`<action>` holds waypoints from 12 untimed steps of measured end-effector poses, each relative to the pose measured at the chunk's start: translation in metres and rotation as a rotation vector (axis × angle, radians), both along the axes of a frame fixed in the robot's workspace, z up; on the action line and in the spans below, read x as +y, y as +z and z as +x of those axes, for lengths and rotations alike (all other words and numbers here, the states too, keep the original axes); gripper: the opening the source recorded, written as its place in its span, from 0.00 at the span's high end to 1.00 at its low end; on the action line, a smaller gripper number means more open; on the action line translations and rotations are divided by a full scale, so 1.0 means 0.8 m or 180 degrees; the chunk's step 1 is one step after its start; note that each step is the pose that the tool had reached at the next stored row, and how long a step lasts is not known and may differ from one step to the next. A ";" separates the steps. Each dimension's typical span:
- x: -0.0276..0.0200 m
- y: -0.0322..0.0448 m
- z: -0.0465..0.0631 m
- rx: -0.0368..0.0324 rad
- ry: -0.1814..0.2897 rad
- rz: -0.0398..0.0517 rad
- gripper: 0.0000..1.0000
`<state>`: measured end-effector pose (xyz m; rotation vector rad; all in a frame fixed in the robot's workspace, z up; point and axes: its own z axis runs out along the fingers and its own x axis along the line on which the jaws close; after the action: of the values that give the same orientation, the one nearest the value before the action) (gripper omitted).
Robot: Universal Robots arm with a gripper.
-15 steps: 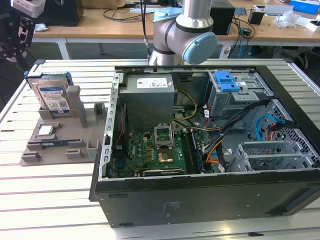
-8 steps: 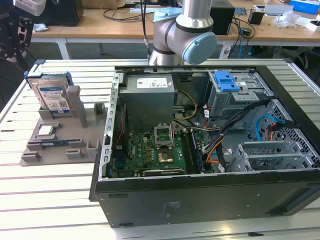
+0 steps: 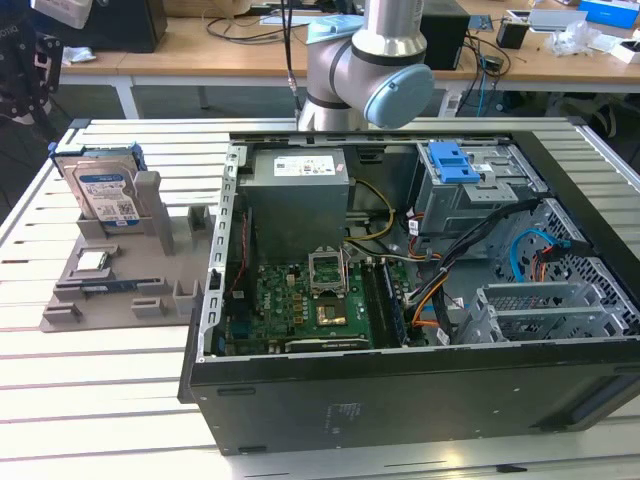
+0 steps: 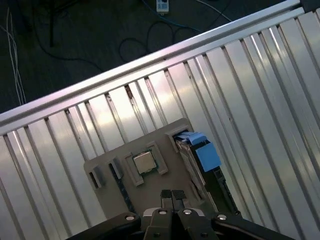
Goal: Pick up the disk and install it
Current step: 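Pick up the disk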
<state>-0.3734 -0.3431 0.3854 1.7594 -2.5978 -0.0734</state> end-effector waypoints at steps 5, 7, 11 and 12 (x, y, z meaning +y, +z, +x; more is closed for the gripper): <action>0.0000 0.0000 0.000 0.0000 0.0148 0.0000 0.89; 0.0000 0.0000 0.000 0.0000 0.0237 0.0000 0.89; 0.0000 0.0000 0.000 0.0000 0.0367 0.0000 0.89; 0.0000 0.0000 0.000 0.0000 0.0395 0.0000 0.89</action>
<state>-0.3734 -0.3431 0.3854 1.9155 -2.4813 -0.0728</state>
